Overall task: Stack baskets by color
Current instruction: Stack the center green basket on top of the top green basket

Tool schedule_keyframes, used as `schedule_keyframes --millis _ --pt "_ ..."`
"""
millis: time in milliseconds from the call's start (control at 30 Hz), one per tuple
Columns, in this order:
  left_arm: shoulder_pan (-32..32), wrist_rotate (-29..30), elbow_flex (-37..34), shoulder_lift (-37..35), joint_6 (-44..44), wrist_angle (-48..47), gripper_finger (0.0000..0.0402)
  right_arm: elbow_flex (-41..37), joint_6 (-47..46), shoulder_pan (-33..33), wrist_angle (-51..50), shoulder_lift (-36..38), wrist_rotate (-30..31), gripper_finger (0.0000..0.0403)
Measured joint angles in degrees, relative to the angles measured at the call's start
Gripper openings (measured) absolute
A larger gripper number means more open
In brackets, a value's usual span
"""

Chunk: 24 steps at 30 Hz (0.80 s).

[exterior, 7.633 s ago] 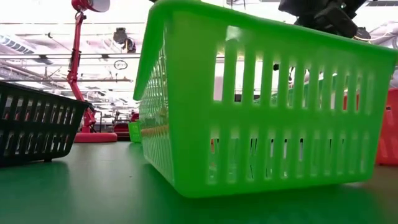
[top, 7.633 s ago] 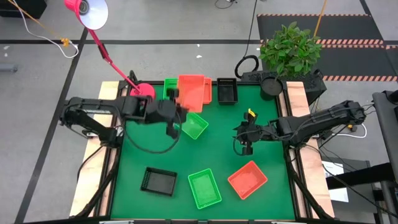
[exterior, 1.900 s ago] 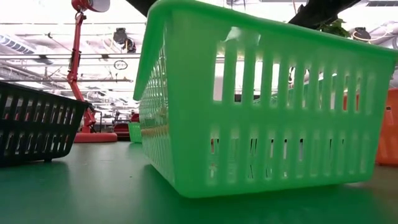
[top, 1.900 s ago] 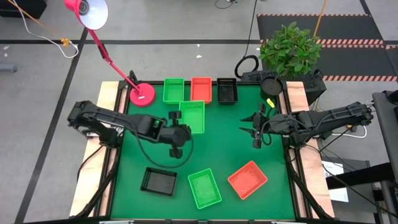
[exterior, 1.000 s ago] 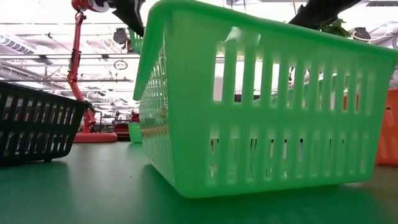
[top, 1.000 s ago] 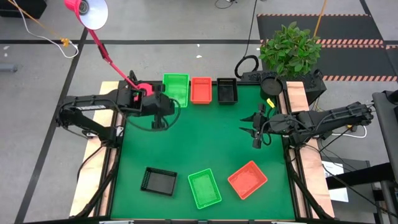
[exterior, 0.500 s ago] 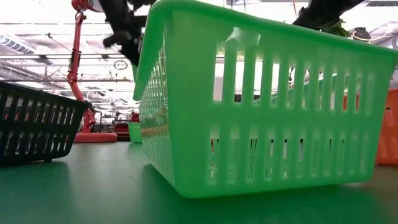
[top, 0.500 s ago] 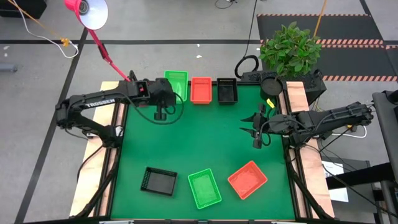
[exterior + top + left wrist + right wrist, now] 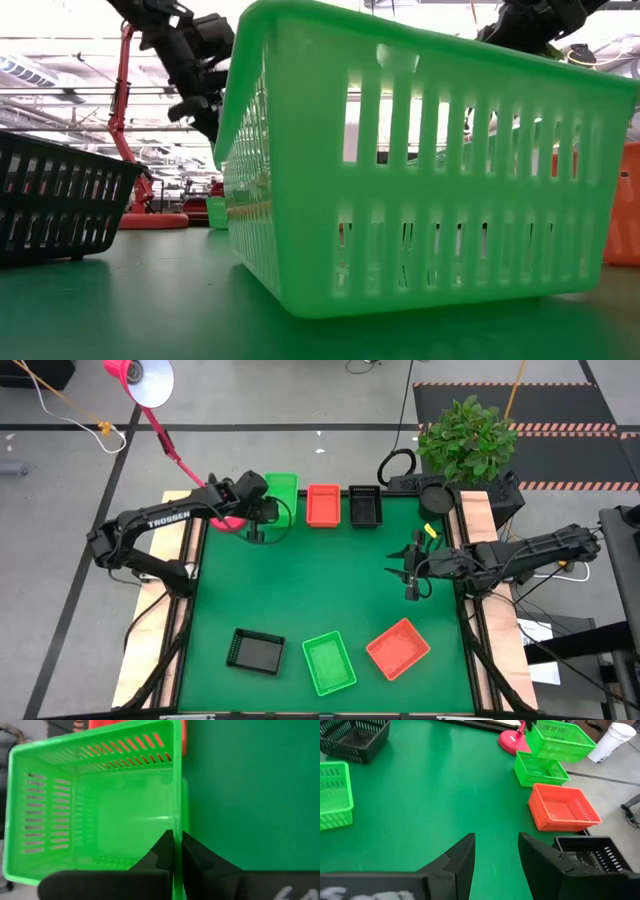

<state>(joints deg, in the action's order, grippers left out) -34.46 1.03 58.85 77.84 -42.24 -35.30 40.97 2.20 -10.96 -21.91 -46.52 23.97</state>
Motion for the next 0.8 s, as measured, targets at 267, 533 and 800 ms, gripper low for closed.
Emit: schedule_keyframes --millis 267,533,800 --pt "-3.45 -3.38 -5.32 0.04 -3.74 6.22 0.0007 0.0 0.25 0.0 0.7 0.02 0.0 0.0144" --pt "-4.83 -4.14 -8.26 0.04 -4.0 10.58 0.0022 0.0 0.44 0.0 0.7 0.02 0.11 0.0144" --pt "-5.39 -4.18 -9.64 1.95 -3.76 11.96 0.0018 -0.02 0.44 0.0 0.7 0.02 0.18 0.0144"
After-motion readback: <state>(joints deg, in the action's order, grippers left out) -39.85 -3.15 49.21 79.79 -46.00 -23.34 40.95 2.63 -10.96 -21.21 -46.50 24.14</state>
